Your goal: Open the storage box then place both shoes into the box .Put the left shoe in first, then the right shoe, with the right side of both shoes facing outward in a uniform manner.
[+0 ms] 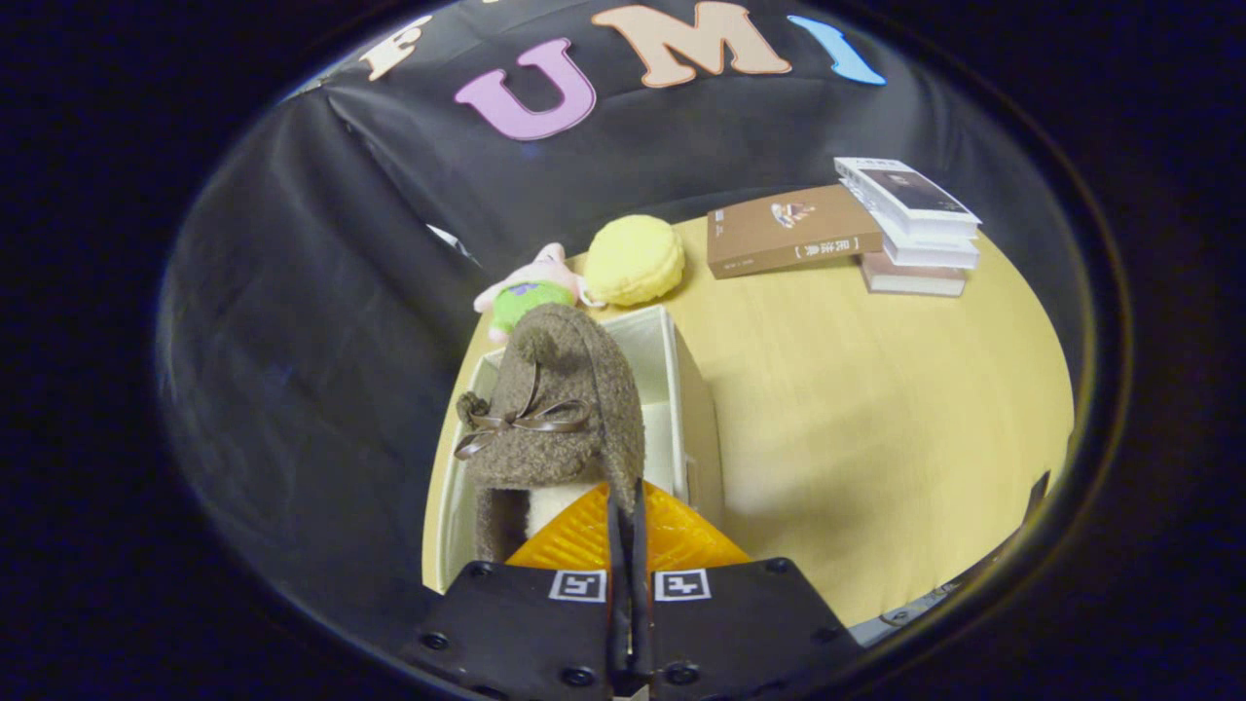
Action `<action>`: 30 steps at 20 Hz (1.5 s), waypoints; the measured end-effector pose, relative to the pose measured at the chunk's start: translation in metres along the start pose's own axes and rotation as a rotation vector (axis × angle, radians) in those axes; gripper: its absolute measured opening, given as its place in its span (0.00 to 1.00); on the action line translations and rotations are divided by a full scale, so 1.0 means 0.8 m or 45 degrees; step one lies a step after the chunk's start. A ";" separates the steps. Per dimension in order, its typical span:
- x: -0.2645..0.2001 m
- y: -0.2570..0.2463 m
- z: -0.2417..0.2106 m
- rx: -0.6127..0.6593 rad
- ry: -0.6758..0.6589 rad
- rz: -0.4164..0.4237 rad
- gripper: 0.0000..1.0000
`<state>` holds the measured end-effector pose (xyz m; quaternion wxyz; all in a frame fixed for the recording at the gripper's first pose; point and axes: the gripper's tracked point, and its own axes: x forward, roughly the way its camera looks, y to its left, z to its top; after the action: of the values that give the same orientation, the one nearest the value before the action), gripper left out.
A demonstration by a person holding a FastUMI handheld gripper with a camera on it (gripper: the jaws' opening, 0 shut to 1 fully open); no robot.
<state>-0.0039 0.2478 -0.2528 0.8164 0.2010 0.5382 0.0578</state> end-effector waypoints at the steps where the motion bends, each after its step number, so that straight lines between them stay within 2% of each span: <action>1: 0.008 0.002 -0.005 -0.013 0.004 -0.026 0.04; 4: 0.023 -0.008 -0.016 -0.073 -0.003 -0.140 0.05; 6: 0.023 -0.002 -0.015 -0.108 -0.026 -0.166 0.05; 10: 0.016 0.010 -0.007 -0.126 -0.063 -0.133 0.31; 14: -0.006 0.035 -0.003 -0.130 -0.078 0.001 0.59; 20: -0.066 0.044 0.031 -0.283 -0.250 0.133 1.00; 24: -0.118 0.027 0.066 -0.400 -0.428 0.156 1.00; 25: -0.117 0.011 0.079 -0.421 -0.477 0.148 1.00; 30: -0.196 -0.042 0.121 -0.492 -0.739 0.100 1.00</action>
<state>0.0146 0.1426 -0.0986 0.9555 0.0713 0.2548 0.1306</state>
